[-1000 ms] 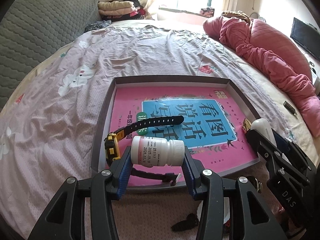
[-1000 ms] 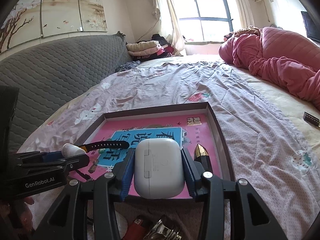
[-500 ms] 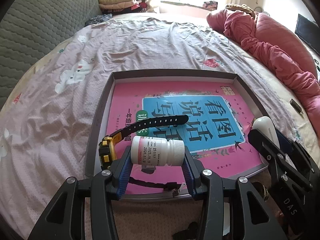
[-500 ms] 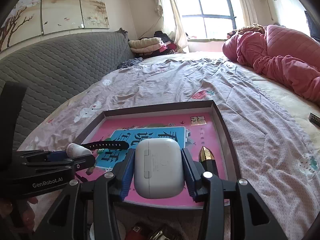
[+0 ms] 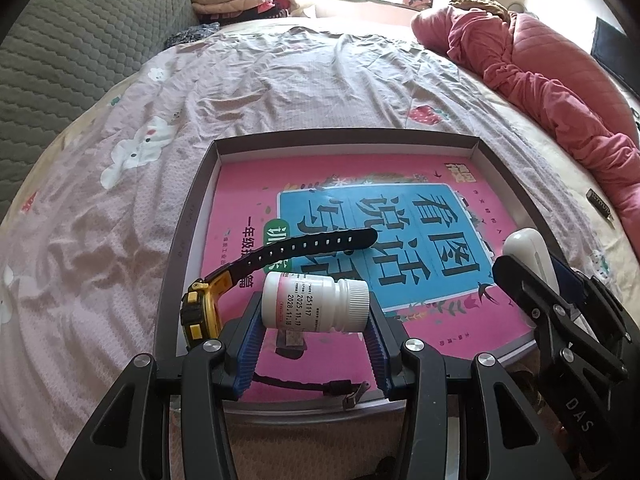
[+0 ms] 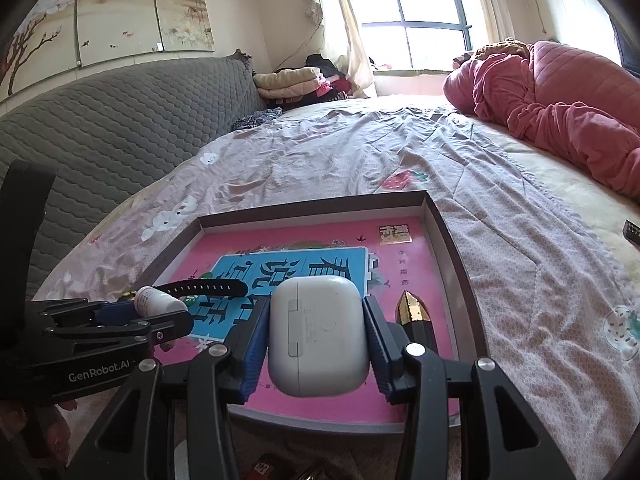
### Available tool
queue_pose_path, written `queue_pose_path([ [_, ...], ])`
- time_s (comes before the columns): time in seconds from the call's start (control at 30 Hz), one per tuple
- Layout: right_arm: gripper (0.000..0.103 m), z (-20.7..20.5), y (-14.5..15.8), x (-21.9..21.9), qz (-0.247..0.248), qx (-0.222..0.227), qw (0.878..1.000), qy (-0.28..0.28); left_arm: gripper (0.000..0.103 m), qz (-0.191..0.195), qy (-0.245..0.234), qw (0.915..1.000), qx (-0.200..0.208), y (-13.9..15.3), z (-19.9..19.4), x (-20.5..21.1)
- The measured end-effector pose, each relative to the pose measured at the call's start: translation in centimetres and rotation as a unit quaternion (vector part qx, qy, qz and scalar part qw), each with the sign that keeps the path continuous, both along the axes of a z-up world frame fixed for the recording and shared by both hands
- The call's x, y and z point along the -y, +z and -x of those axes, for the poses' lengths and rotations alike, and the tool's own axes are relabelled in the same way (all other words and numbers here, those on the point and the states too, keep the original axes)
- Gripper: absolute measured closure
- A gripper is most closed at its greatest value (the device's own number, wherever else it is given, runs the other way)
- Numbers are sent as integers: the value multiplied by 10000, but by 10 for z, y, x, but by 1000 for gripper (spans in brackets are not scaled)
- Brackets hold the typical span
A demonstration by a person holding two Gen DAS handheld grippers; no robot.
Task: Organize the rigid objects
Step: 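Lower the pill bottle into the box with the left tool while the right tool lowers the earbud case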
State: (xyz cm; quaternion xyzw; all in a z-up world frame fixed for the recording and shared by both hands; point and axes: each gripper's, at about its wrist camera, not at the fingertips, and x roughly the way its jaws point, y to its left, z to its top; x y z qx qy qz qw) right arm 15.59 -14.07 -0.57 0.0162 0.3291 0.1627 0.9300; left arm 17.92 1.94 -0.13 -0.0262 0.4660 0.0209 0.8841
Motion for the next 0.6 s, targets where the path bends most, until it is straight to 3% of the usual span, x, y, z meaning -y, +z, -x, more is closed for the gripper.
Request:
queue_pose_path([
  [0.47,58,-8,-6,-4,110,-113,9999,68,55,-30,-19,9999,-151,-10,-7,0],
  [0.6,64,-8,-7,-9,256,-184,9994,142,55,-53,-41,9997,-215,-13,-9,0],
])
